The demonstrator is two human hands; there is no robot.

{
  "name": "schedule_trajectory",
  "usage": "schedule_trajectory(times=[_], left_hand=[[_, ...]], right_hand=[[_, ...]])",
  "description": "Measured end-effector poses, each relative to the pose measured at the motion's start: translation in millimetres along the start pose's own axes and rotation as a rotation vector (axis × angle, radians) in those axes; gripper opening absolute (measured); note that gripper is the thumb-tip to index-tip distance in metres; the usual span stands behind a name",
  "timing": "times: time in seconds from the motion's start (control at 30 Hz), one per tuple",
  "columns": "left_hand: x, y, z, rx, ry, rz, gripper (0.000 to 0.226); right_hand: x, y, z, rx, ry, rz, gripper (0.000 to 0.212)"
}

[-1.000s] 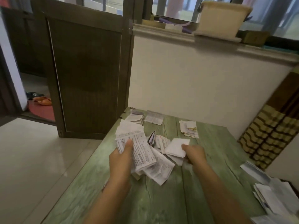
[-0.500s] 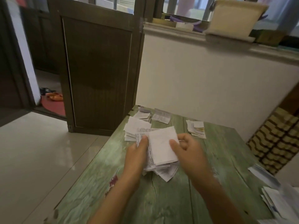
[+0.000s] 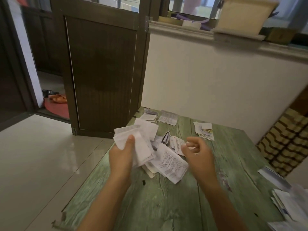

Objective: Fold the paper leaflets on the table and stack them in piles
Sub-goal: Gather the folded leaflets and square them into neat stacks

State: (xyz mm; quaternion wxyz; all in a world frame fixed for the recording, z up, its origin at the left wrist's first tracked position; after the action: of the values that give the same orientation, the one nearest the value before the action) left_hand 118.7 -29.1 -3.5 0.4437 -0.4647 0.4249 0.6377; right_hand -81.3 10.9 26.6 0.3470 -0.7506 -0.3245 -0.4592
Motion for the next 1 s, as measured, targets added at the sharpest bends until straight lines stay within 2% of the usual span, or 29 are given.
schedule_trajectory(times=[0.07,0.1,0.13,0.2,0.3,0.37,0.47,0.6,0.7,0.8,0.9,1.0], left_hand=[[1,-7,-4,-0.024,-0.021,-0.001,0.015],[3,-7,-4,-0.014,-0.027,-0.009,0.015],[4,-5,-3,0.005,-0.035,-0.020,0.015],[6,-1,0,0.045,-0.054,-0.029,0.014],[7,0,1,0.061,-0.064,-0.012,0.010],[8,0,-2,0.060,-0.071,-0.021,0.009],[13,-1,-4,0.055,-0.087,-0.034,0.013],[15,-1,-5,0.067,-0.096,-0.027,0.015],[15,-1,-5,0.074,-0.104,-0.039,0.014],[15,-1,-5,0.082,-0.099,-0.058,0.013],[12,0,-4,0.100,-0.093,-0.056,0.014],[13,-1,-3,0.097,-0.102,-0.073,0.018]], right_hand=[[-27,6,1,0.191,0.164,0.096,0.042],[-39,10,5,0.265,0.182,0.197,0.045],[-48,12,8,0.289,0.161,0.268,0.039],[-52,10,12,0.210,0.119,0.249,0.013],[-48,1,11,0.106,0.133,0.086,0.022],[-43,-1,9,0.089,0.119,0.019,0.015],[-45,-4,8,0.085,0.108,0.060,0.003],[-56,-10,7,0.136,0.117,0.176,0.016],[-62,-18,13,0.085,0.133,0.199,0.024],[-58,-31,22,-0.006,0.145,0.195,0.018],[-50,-39,26,-0.013,0.106,0.127,0.011],[-49,-36,25,0.004,0.073,0.173,0.015]])
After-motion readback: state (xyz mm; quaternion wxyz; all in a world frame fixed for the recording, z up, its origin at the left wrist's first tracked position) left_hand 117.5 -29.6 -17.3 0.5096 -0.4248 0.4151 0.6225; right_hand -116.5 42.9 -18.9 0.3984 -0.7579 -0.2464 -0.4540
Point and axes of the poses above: each hand's wrist, its own z-axis away from the middle knuckle, its own y-axis out of the palm, x = y × z, the point moved 5 cm from there along -z, towards the middle knuckle, and after that the axes turned 11 degrees about -z, right-handed, at the moved point
